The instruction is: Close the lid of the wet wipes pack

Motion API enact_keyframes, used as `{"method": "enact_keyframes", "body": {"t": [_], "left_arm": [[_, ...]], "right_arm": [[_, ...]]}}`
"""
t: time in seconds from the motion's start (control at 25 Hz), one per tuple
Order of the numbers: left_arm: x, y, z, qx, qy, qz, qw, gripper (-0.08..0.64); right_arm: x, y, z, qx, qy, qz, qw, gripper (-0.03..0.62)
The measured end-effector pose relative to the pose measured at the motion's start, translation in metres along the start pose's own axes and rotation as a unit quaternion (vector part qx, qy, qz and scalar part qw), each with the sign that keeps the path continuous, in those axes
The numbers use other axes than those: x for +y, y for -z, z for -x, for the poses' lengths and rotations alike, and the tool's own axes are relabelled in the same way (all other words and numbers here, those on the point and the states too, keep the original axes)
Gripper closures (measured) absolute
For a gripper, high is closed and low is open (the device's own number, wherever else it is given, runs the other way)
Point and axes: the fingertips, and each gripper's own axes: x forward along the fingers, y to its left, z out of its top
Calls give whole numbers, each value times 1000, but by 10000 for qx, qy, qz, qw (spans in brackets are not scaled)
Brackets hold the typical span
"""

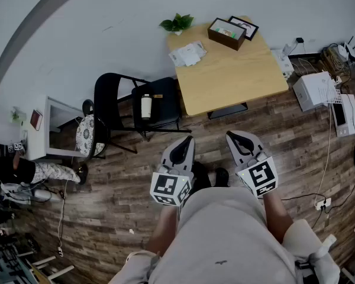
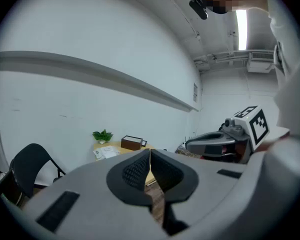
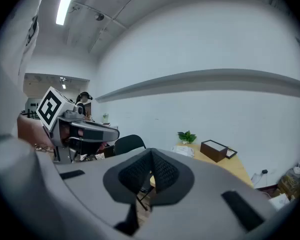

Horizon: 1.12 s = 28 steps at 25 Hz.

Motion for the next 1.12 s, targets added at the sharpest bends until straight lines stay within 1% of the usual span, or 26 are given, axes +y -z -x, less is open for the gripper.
{"method": "enact_keyframes", "body": {"t": [0.32,0.48,0.72,1.12], "left_arm": [[-18,11,10,34,-20,33,10000,551],[-24,13,14,36,-36,34,10000,551],[-28,16,20,72,-58,13,10000,551],[-22,22,22,117,-62,79,9999,551]], "right_arm": [[8,7,16,20,-105,-6,9999,595],[9,6,23,-155,-136,-231,9995,595],[12,5,28,-240,-261,-438,9984,595],[20,7,22,-151,-334,-340,9987,595]]}}
